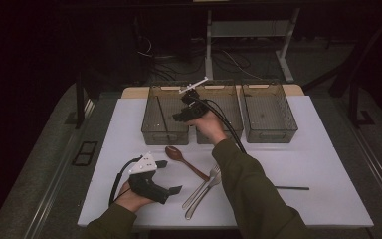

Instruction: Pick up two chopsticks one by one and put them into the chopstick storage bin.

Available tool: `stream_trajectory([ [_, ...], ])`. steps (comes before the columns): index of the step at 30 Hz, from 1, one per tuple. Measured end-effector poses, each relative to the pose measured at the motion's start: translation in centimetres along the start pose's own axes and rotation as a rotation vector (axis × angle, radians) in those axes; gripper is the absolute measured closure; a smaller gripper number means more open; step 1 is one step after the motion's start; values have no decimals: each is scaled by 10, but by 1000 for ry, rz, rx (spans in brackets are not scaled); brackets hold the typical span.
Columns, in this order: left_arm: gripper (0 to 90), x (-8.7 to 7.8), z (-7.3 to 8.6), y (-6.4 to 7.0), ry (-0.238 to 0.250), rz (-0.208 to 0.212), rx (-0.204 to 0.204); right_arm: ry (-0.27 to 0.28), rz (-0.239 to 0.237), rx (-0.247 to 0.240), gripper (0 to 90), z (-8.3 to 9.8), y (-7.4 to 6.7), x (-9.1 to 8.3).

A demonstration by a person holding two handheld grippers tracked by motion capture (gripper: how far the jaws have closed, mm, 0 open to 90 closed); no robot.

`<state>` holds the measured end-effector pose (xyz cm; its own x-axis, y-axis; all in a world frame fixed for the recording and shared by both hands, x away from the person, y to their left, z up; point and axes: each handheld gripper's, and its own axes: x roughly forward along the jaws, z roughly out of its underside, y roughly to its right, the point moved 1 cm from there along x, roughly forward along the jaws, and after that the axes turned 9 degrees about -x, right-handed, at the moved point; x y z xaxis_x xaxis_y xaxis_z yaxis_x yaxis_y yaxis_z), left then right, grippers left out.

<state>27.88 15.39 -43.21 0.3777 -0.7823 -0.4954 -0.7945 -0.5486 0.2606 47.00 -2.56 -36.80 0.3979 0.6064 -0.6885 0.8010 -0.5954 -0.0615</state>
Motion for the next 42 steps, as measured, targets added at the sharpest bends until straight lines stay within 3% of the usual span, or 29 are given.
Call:
stream_trajectory([
  [6, 0, 0, 0, -1, 5, -7, -6, 52, -39, -9, 429, 10, 5, -25],
  [8, 0, 0, 0, -1, 3, -10, -5, 67, -58, -34, 405, 16, 7, -38],
  [12, 0, 0, 0, -1, 1, -9, -10, 83, -69, -66, 397, 23, 8, -52],
  [17, 0, 0, 1, 0, -3, -10, -17, 114, -77, -84, 390, 45, 12, -80],
  [27, 0, 1, 1, -1, -6, -14, -18, 128, -95, -101, 377, 84, 20, -109],
  [34, 0, 1, 2, -1, -9, -16, -20, 147, -95, -100, 375, 123, 24, -133],
  [38, 0, 1, 2, -1, -10, -17, -22, 133, -101, -114, 374, 139, 24, -142],
  [42, 0, 1, 2, -1, -10, -20, -21, 106, -74, -113, 364, 157, 25, -152],
])
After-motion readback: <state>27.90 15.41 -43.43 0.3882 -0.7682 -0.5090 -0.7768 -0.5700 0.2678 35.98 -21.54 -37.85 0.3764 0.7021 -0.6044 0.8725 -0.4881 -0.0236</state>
